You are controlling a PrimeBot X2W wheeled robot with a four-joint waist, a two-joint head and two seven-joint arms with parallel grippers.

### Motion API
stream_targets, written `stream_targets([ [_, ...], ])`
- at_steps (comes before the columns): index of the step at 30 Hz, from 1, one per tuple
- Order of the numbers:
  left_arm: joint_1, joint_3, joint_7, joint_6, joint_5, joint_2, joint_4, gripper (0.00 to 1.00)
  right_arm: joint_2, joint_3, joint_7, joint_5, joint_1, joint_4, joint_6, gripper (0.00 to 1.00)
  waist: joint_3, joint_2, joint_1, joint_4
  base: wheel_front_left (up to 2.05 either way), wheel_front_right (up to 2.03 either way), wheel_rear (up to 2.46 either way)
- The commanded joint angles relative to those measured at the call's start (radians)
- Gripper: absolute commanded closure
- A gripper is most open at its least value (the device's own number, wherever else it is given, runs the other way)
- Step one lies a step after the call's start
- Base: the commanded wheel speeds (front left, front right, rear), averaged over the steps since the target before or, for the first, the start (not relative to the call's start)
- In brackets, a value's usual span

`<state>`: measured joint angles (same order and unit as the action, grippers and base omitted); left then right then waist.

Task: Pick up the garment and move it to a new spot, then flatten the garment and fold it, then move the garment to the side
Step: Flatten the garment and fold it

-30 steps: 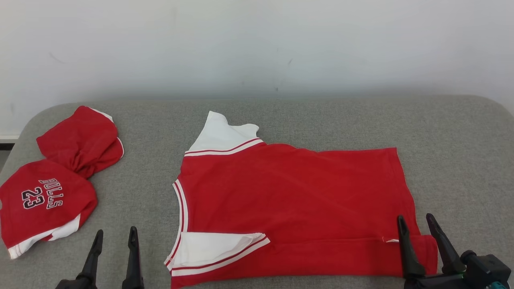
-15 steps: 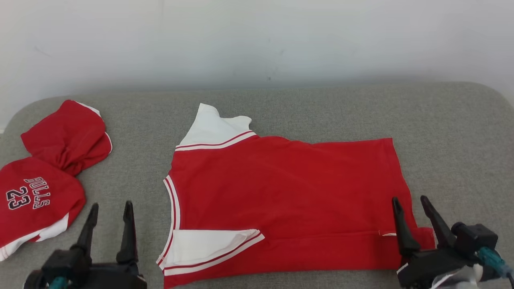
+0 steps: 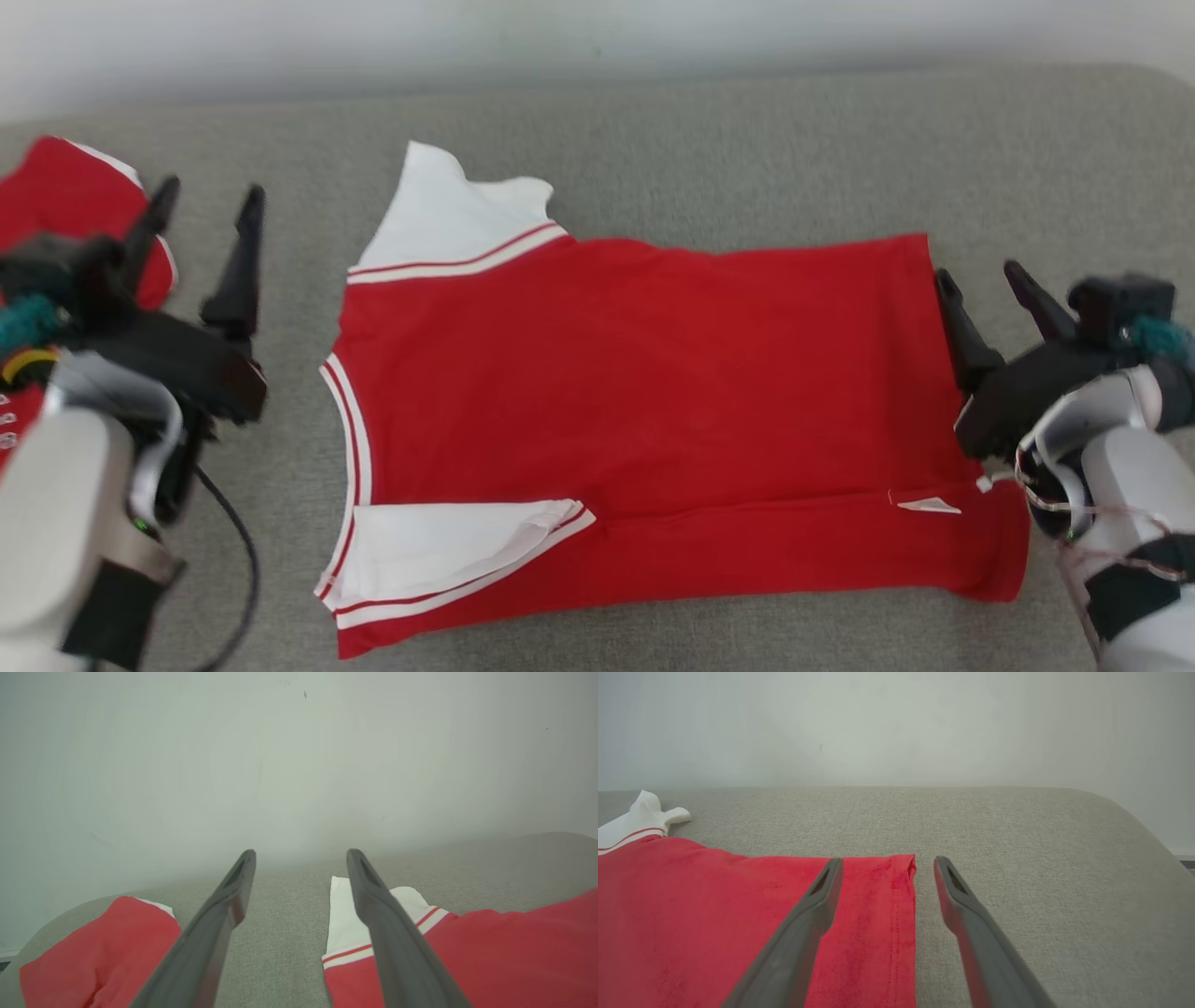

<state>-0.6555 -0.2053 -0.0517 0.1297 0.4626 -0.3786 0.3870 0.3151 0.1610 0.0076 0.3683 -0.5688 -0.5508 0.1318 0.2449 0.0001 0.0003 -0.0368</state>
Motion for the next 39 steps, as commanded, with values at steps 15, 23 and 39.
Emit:
stream_targets([
  [15, -0.385, -0.275, 0.236, 0.0, 0.235, -0.167, 0.165, 0.0, -0.015, 0.154, 0.138, 0.063, -0.319, -0.163, -0.002, 0.0, 0.23, -0.0001, -0.0003, -0.126, 0.0, 0.0, 0.0],
  [23, -0.514, -0.378, 0.305, 0.0, 0.314, -0.187, 0.292, 0.0, -0.059, 0.223, 0.153, 0.1, -0.421, -0.206, -0.002, 0.0, 0.28, -0.0001, -0.0003, -0.175, 0.0, 0.0, 0.0],
  [39, -0.629, -0.535, 0.33, 0.0, 0.404, -0.189, 0.438, 0.0, -0.115, 0.324, 0.138, 0.142, -0.521, -0.292, -0.002, 0.0, 0.336, -0.0001, -0.0003, -0.216, 0.0, 0.0, 0.0],
])
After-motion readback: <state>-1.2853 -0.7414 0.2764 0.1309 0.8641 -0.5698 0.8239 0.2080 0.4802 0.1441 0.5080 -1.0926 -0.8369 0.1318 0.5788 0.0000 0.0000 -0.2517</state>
